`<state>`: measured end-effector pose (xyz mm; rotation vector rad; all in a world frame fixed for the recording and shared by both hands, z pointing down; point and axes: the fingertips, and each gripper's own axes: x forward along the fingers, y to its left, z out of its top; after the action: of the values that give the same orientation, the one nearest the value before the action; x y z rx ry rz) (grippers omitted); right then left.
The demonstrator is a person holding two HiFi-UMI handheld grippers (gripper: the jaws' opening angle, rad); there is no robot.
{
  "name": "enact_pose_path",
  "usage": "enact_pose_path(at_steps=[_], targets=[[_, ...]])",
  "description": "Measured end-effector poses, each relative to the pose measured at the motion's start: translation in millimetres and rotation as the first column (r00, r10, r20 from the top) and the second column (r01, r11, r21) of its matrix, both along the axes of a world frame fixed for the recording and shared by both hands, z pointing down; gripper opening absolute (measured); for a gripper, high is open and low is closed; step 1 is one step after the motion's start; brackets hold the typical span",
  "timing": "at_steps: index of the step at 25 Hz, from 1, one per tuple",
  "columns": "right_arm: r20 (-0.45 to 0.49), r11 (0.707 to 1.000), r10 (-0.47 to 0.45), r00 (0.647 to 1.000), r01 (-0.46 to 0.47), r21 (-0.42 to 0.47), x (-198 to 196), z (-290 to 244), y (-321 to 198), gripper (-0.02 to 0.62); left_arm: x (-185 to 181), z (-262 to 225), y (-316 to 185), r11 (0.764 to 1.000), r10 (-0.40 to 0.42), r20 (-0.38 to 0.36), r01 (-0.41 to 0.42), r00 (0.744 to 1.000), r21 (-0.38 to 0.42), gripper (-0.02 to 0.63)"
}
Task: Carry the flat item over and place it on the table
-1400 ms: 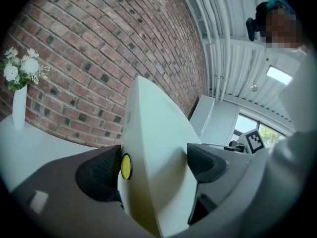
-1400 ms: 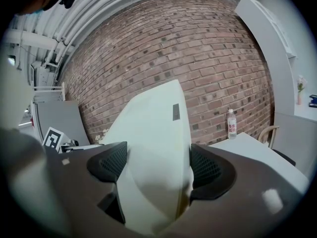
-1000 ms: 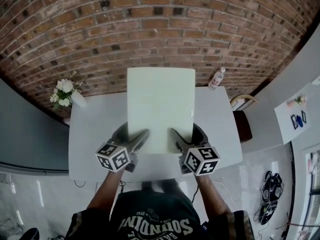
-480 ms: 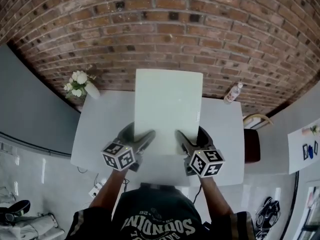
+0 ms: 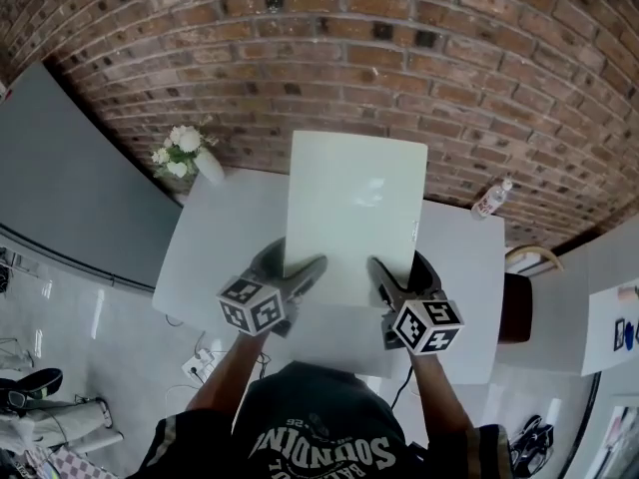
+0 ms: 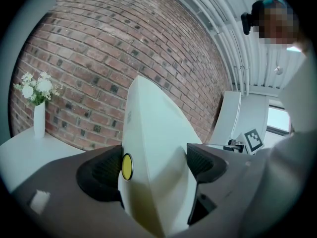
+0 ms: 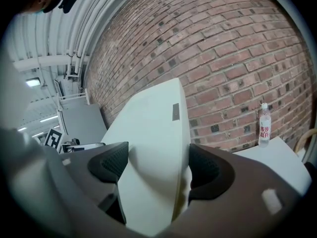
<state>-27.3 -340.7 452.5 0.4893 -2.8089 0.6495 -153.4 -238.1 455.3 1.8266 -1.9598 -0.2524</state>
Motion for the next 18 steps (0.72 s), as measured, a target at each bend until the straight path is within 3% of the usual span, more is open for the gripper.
enact_pose_path(at_steps=[18], targets=[[-0.003,1.000,0.028,1.000,-0.028,0.007,-21.4,0.8,-3.3,0.373,-24.4,2.3,-6.4,1.000,0.029,-0.003,-0.029,1.000,0.007,0.411]])
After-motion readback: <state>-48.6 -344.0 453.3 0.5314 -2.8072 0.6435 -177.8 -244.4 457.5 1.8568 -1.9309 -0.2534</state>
